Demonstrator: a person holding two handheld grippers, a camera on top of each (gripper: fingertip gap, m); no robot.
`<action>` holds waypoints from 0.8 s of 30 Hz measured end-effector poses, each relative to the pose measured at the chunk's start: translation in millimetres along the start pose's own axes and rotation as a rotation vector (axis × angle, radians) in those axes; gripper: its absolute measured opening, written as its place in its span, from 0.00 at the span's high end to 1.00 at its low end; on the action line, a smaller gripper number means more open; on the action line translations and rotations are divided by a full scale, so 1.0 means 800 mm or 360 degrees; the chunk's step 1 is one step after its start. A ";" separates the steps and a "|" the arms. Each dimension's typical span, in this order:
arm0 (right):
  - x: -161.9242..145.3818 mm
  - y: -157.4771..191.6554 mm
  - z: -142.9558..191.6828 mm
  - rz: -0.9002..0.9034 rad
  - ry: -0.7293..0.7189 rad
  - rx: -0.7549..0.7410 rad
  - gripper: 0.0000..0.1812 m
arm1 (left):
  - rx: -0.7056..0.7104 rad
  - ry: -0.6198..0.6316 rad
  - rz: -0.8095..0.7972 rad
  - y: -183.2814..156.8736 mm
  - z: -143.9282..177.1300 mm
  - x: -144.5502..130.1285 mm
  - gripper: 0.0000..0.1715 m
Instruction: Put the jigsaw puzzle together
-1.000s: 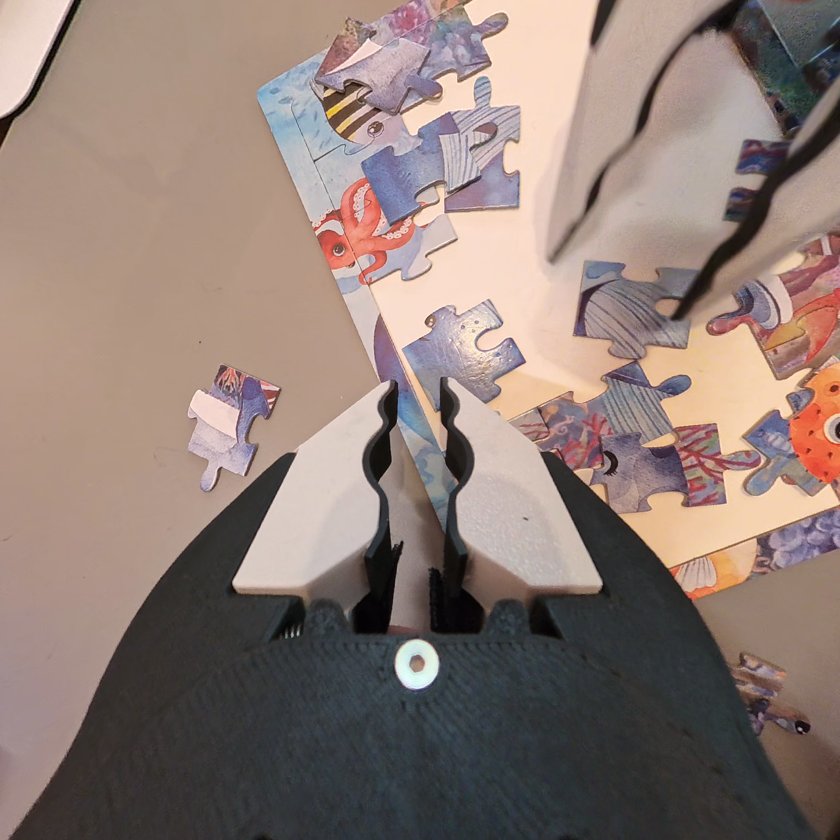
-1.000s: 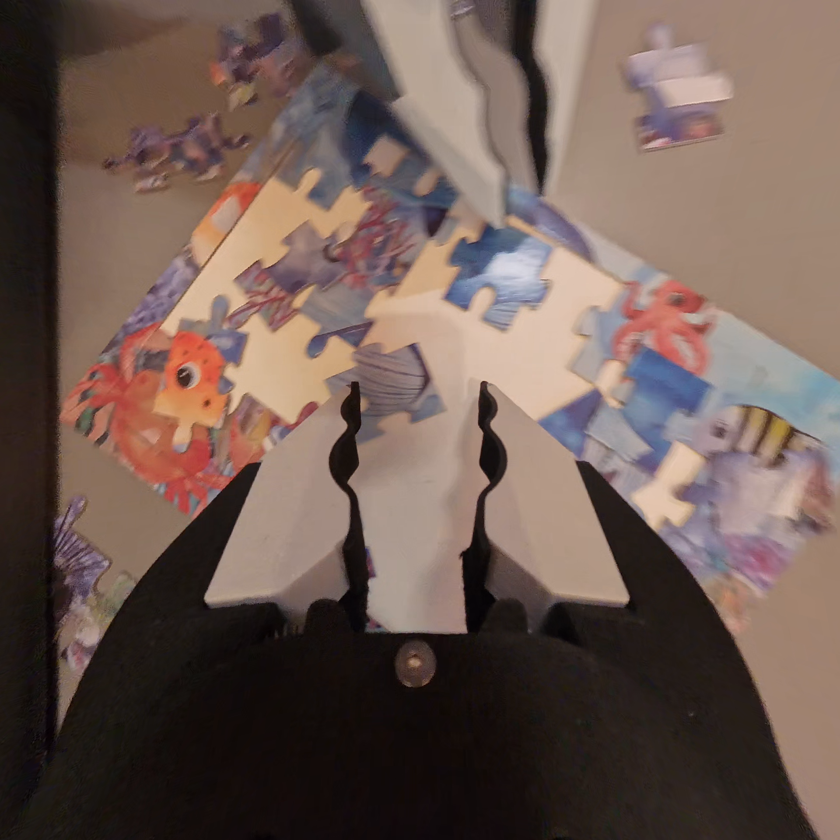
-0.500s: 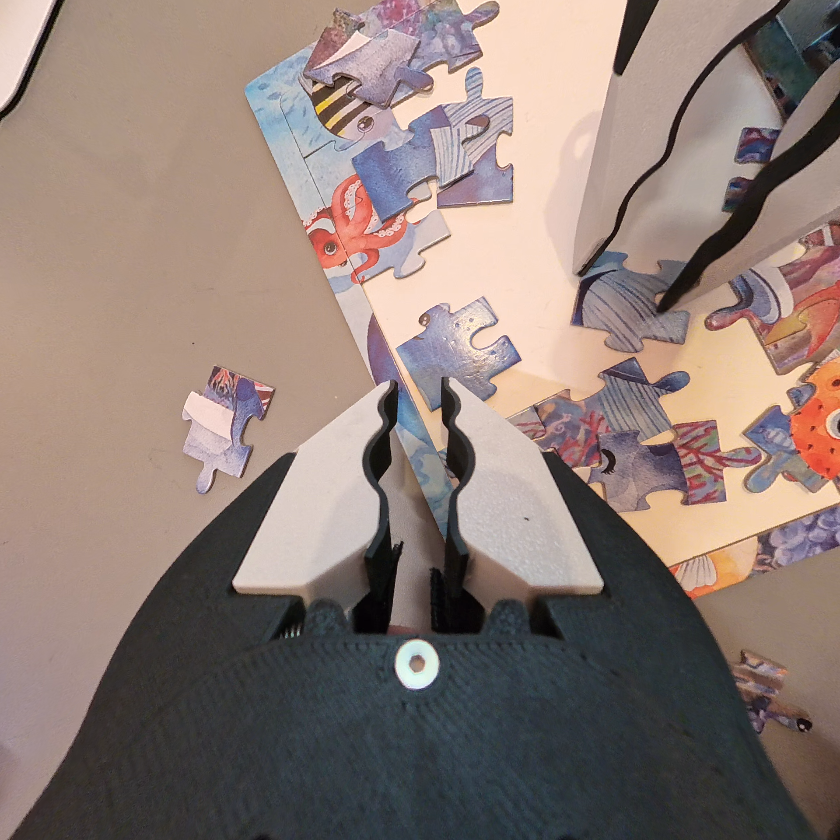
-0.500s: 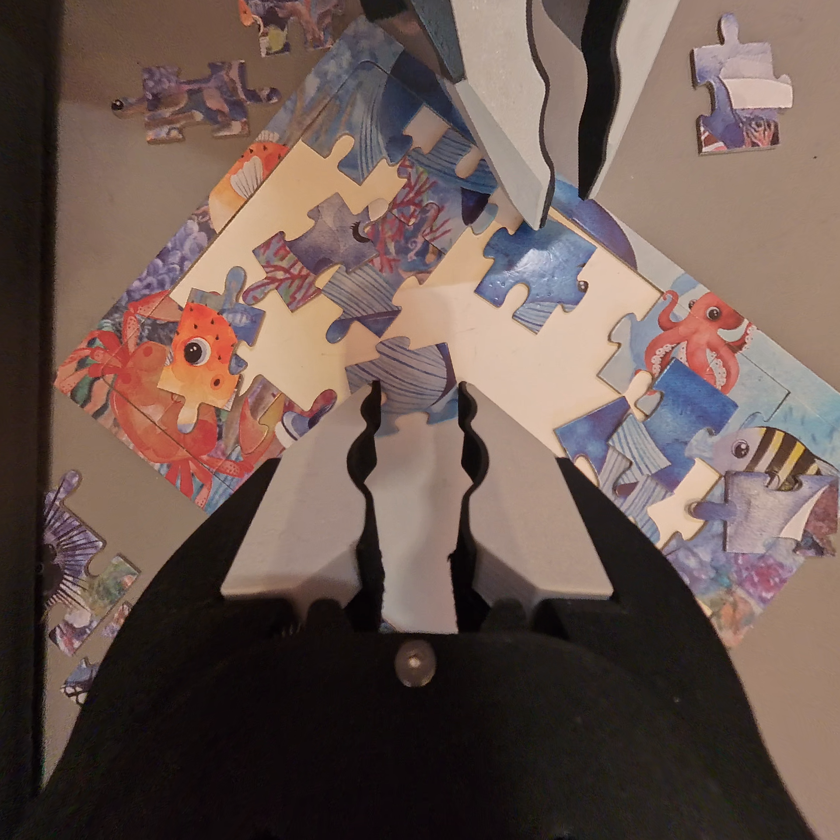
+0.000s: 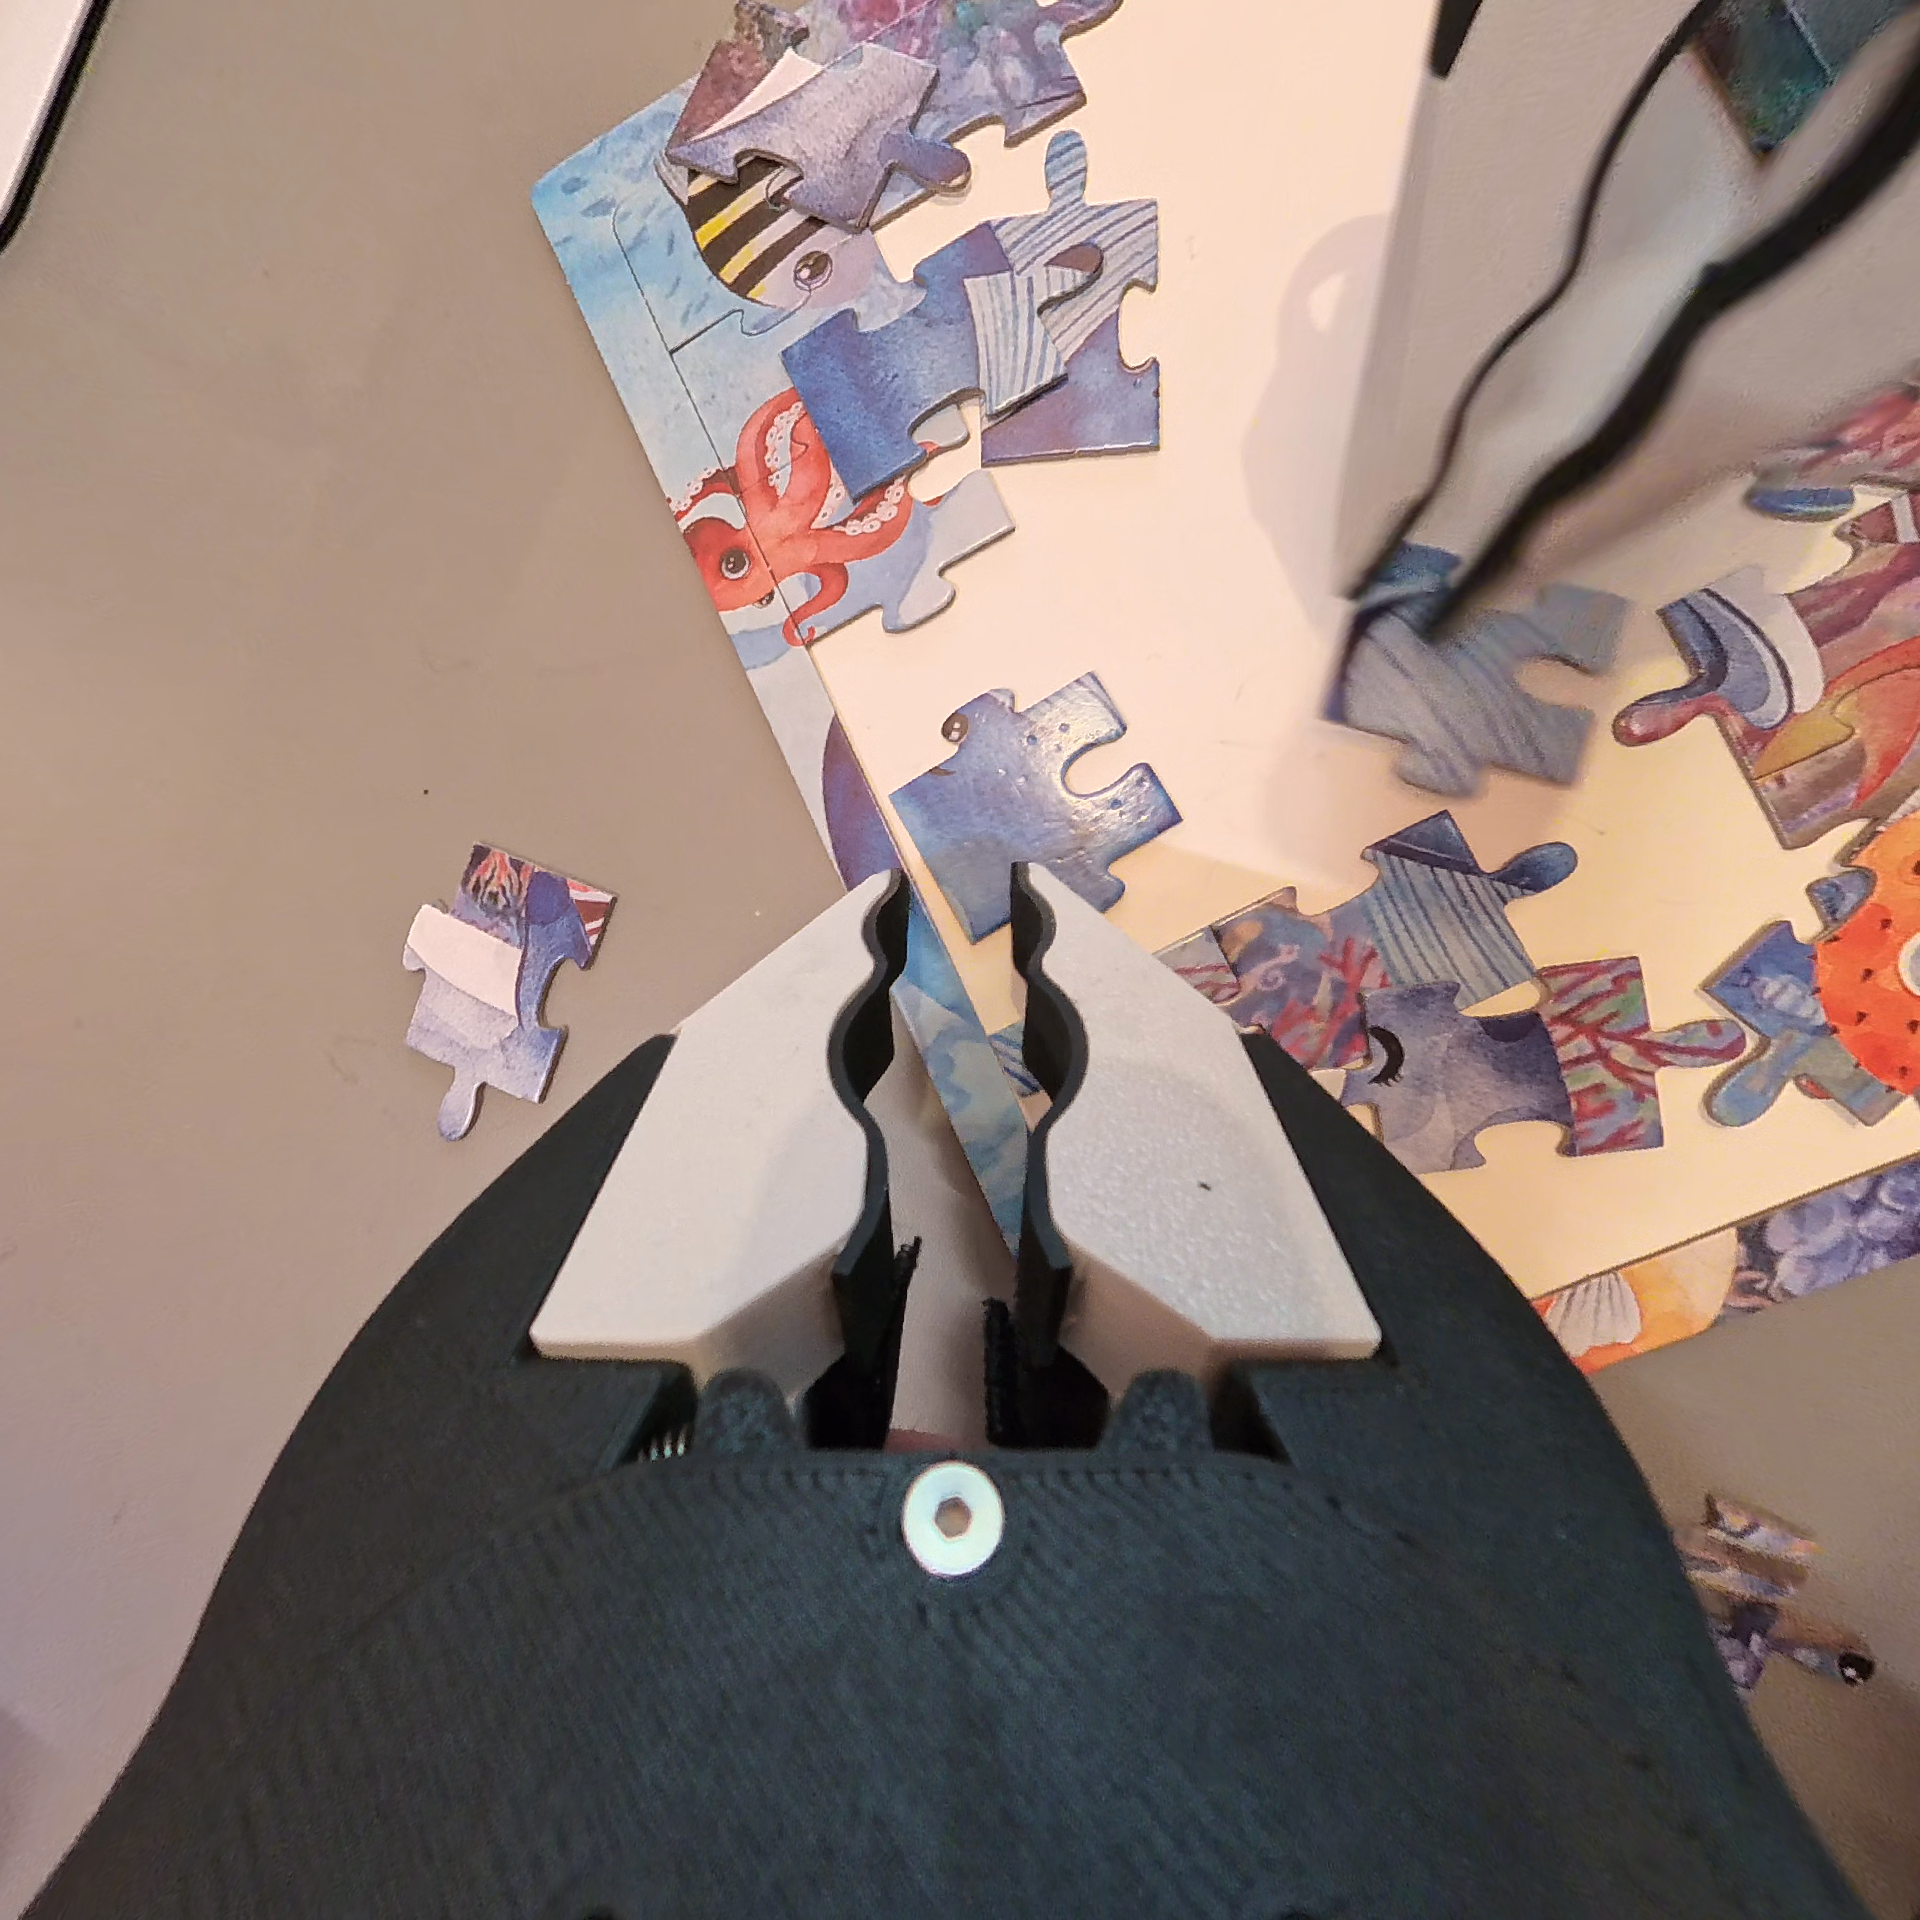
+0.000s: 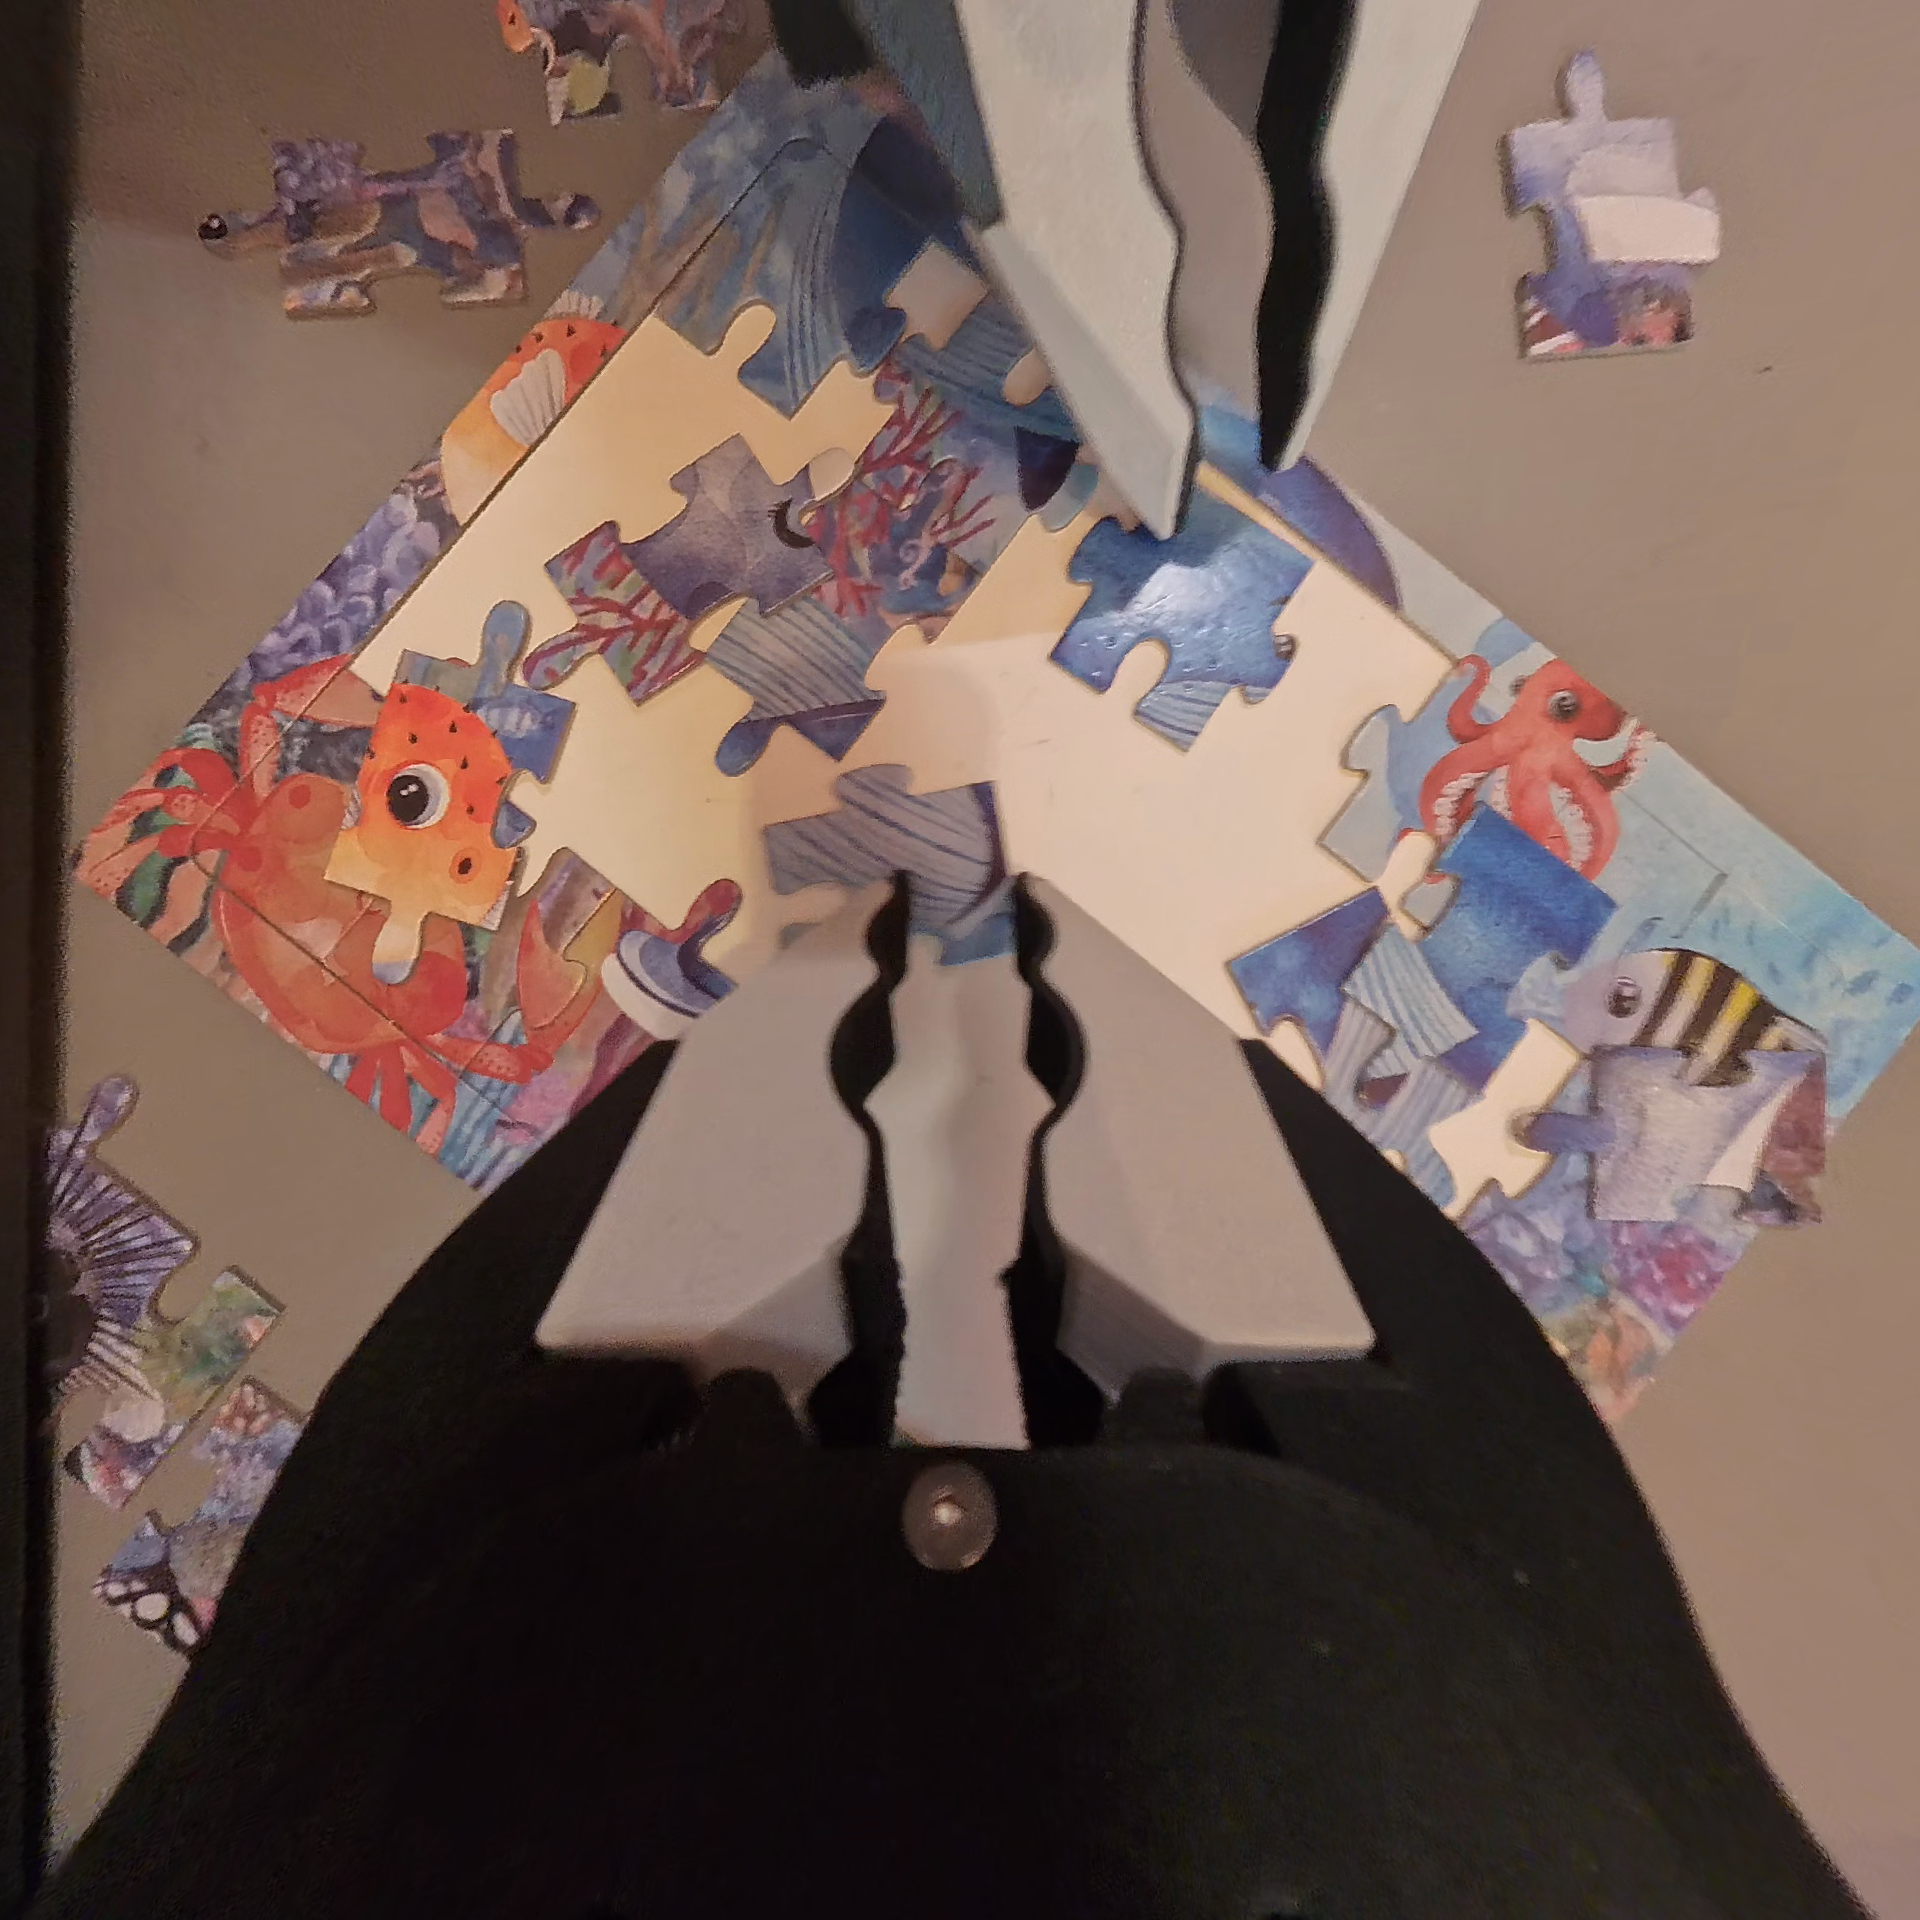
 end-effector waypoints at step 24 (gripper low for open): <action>0.001 0.010 -0.004 0.0026 0.0037 0.0063 0.84 | -0.0030 -0.0011 -0.0022 -0.006 -0.006 0.005 0.91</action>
Point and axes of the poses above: each gripper's, where its closed fingertips meet, z back along the fingers, x out of its top, y = z × x across the jaws, the point moved 9 cm from there along z, back along the fingers, and after that the axes turned 5 degrees about -x, right-handed, at the moved point
